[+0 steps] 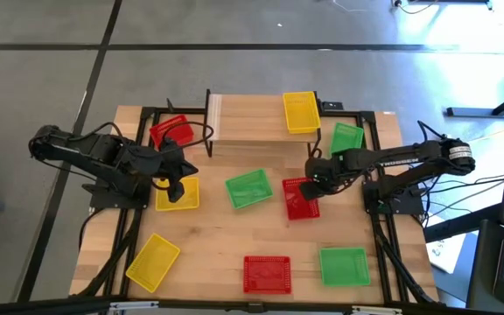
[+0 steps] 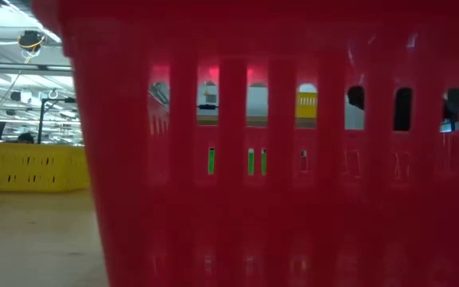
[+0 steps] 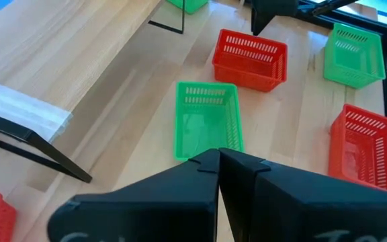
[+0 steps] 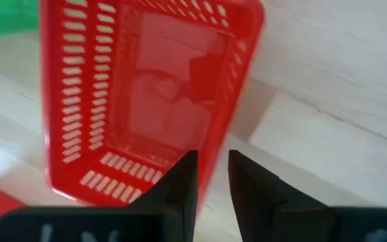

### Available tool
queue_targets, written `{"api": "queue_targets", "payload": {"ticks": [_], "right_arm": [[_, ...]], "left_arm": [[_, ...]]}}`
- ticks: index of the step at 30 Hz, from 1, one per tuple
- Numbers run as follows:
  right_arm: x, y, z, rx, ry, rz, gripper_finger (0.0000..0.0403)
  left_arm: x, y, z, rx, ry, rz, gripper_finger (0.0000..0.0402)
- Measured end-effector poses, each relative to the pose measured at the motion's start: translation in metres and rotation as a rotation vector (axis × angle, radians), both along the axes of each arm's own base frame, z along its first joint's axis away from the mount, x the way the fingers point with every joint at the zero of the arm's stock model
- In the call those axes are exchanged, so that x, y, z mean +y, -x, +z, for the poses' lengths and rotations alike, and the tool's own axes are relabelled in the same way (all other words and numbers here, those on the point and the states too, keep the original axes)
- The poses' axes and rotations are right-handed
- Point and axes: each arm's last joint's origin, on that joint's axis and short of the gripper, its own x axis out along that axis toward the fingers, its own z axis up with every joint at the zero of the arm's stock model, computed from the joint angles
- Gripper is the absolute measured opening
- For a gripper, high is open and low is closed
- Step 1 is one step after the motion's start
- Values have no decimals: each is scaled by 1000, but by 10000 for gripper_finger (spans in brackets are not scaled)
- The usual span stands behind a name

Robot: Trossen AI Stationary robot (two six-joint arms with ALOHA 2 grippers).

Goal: Stack baskets on shelf by color
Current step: Put the middle red bin on the shelf

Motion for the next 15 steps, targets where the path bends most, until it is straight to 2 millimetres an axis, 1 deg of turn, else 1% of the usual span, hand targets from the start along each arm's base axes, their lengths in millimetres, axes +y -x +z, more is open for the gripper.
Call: {"api": "queue_targets", "payload": {"ticks": [3, 9, 15], "right_arm": [[-2, -2, -2, -34, 2, -6, 79], [-2, -4, -13, 16, 5, -9, 79], [-2, -6, -18, 39, 6, -9, 79]], "left_arm": [[0, 0, 0, 0, 0, 0, 0], [0, 0, 0, -2, 0, 0, 0], [0, 0, 0, -2, 0, 0, 0]]}}
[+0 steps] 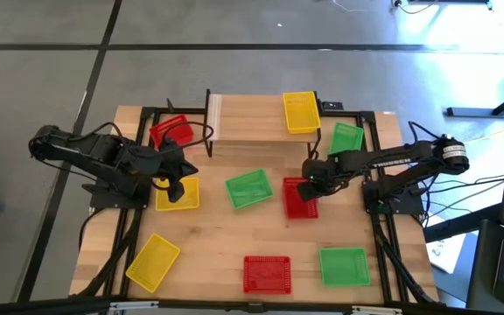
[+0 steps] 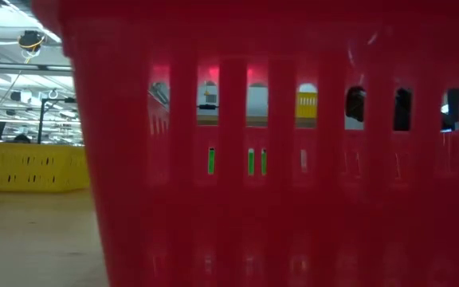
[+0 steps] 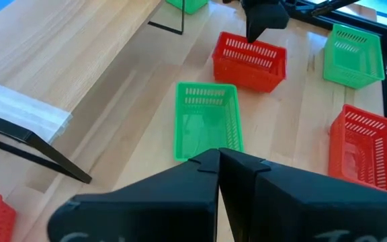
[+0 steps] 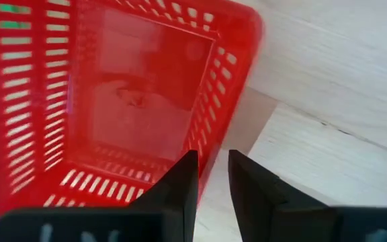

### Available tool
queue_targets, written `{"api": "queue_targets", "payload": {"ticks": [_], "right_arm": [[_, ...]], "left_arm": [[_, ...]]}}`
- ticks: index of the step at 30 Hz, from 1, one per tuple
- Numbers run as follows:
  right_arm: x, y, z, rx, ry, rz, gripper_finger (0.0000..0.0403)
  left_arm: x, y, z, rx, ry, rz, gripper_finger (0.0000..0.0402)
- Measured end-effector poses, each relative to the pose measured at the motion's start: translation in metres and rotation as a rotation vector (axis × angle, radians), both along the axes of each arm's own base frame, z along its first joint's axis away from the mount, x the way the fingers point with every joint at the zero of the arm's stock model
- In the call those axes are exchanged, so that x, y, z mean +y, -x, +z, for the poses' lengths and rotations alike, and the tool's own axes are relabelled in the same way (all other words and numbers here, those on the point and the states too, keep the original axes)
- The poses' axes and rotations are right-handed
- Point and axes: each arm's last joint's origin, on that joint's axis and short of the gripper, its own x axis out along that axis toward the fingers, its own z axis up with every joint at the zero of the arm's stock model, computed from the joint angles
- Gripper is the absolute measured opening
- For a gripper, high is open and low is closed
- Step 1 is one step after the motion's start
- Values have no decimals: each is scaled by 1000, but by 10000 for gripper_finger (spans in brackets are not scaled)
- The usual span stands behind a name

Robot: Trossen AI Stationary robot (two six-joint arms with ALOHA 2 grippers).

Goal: Stack baskets on shelf by color
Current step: Put the middle red bin on the shelf

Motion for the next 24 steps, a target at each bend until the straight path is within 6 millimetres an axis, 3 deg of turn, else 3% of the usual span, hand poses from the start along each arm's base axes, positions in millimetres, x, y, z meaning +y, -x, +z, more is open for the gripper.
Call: {"api": "queue_targets", "payload": {"ticks": [7, 12, 17, 20, 24], "right_arm": [[0, -1, -1, 6, 2, -1, 79], [-1, -5, -13, 53, 31, -4, 75], [-1, -12, -18, 39, 31, 14, 16], [-1, -18, -9, 3, 24, 6, 7], [-2, -31, 18, -43, 15, 16, 3]], "left_arm": [[0, 0, 0, 0, 0, 0, 0], [0, 0, 0, -1, 1, 0, 0], [0, 0, 0, -3, 2, 0, 0], [0, 0, 0, -3, 2, 0, 0], [0, 0, 0, -3, 1, 0, 0]]}}
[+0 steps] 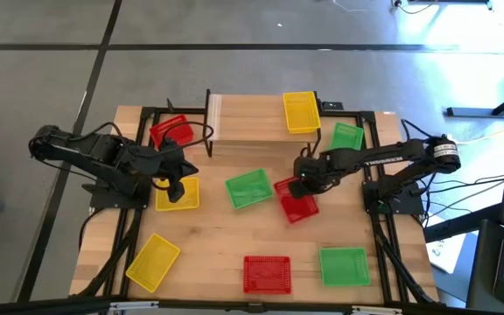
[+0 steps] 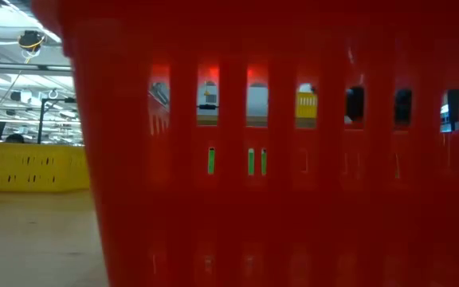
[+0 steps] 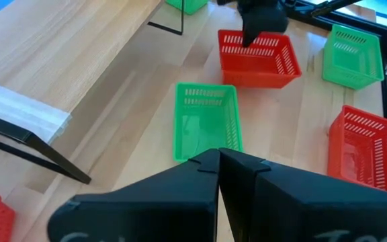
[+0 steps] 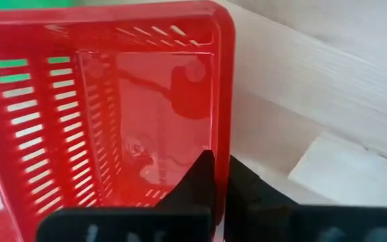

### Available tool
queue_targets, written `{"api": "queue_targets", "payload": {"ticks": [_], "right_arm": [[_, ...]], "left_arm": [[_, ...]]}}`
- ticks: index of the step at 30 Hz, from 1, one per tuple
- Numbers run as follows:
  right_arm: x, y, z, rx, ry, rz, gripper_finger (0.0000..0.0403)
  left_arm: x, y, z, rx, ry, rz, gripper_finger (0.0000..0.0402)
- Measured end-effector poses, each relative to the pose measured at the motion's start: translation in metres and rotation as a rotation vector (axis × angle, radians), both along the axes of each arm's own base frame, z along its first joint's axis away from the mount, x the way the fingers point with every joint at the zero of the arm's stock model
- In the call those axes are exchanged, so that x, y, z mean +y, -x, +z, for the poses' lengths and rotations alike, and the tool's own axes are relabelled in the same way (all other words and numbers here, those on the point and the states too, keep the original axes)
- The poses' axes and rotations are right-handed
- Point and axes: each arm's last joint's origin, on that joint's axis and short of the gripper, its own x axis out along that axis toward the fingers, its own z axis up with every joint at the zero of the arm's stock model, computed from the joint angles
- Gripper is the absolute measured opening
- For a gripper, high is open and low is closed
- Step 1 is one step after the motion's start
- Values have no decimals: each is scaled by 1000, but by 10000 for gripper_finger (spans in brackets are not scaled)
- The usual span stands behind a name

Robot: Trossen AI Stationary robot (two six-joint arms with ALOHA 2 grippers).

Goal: Stack baskets on shelf by color
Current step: Put the middle red bin on the shelf

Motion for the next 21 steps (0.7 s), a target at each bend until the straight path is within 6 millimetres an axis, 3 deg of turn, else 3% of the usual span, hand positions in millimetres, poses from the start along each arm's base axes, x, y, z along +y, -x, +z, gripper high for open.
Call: {"api": "queue_targets", "payload": {"ticks": [6, 12, 17, 21], "right_arm": [[2, -19, 63, -82, -5, 26, 2], [-2, -30, 139, -265, 167, 1, 1], [-29, -31, 180, -378, 350, -85, 1], [-57, -41, 198, -427, 449, -93, 0]], "left_arm": [[0, 0, 0, 1, 0, 0, 0], [0, 0, 0, 3, -1, -1, 0], [0, 0, 0, 10, -29, -18, 0], [0, 0, 0, 14, -45, -28, 0]]}}
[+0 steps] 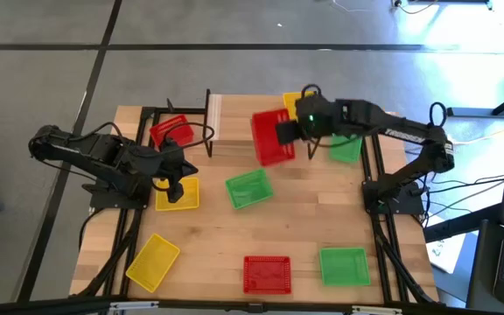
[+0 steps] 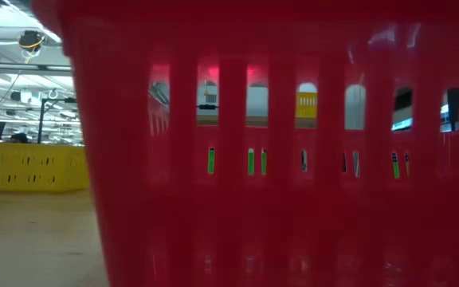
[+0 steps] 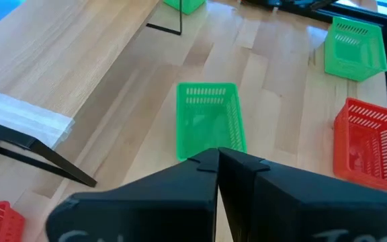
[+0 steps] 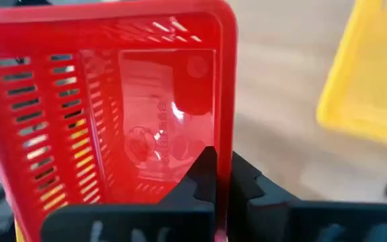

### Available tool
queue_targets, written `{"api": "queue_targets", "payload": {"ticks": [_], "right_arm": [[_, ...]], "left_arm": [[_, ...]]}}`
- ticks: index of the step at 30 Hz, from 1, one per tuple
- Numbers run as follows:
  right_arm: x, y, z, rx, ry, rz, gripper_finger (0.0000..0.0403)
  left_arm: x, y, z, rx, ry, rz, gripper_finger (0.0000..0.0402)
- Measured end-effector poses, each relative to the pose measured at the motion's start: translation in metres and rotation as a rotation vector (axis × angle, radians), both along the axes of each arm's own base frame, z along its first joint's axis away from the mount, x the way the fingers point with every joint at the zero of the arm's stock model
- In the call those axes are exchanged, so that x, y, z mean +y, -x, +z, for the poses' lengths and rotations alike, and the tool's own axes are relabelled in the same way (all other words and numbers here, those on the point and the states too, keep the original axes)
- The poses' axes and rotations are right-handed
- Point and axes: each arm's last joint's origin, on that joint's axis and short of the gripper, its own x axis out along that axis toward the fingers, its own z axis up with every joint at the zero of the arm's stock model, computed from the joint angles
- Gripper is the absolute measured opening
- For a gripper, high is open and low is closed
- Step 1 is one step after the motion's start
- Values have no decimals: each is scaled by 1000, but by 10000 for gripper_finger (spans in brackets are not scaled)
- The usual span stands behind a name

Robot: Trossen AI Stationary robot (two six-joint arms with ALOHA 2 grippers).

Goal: Stack baskets on shelf by color
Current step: Put the middle red bin on the shelf

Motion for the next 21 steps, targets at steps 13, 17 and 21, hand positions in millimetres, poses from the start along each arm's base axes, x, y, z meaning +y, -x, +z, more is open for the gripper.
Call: {"api": "queue_targets", "payload": {"ticks": [13, 17, 21], "right_arm": [[-79, -49, -27, 105, 34, -21, 0], [-94, -53, -42, 161, 24, -37, 0], [-106, -50, -52, 221, 15, -100, 0]], "left_arm": [[0, 0, 0, 0, 0, 0, 0], [0, 0, 0, 0, 0, 0, 0], [0, 0, 0, 2, -1, -1, 0]]}}
